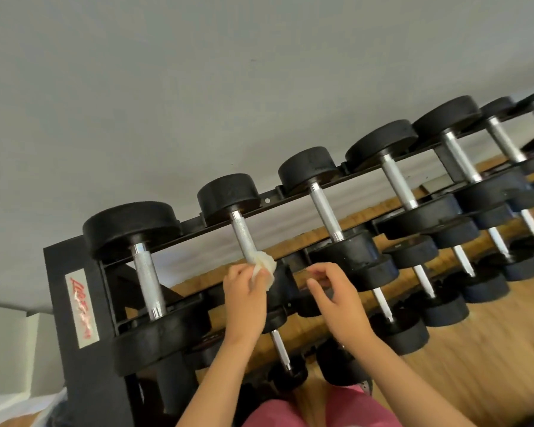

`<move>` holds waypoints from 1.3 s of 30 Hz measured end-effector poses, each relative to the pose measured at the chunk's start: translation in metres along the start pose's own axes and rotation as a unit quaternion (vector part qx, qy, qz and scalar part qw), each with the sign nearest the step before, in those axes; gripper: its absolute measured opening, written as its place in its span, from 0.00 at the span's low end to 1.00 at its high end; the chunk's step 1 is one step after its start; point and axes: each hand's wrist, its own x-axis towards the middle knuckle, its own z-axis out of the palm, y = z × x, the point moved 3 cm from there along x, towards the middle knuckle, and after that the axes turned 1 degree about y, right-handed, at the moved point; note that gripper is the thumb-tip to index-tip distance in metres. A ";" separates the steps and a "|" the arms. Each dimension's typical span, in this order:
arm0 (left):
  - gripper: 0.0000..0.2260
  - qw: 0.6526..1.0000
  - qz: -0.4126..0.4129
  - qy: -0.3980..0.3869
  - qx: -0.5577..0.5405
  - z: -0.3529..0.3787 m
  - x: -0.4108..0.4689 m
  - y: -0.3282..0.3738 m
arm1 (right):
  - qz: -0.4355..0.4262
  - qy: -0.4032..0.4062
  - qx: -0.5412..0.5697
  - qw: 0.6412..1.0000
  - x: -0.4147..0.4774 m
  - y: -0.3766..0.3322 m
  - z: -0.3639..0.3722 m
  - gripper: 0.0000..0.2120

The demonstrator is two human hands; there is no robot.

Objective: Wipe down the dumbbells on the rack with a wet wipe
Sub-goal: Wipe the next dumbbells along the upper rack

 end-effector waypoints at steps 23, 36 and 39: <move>0.10 0.979 0.060 0.196 0.015 0.215 -0.022 0.029 | 0.004 -0.095 0.068 0.993 0.088 0.130 -0.118 0.17; 0.13 0.943 0.037 0.328 -0.036 0.225 -0.010 0.030 | 0.044 -0.203 0.201 0.957 0.095 0.149 -0.121 0.23; 0.08 0.953 0.084 0.278 0.082 0.231 -0.015 0.027 | 0.066 -0.244 0.255 0.933 0.100 0.155 -0.125 0.20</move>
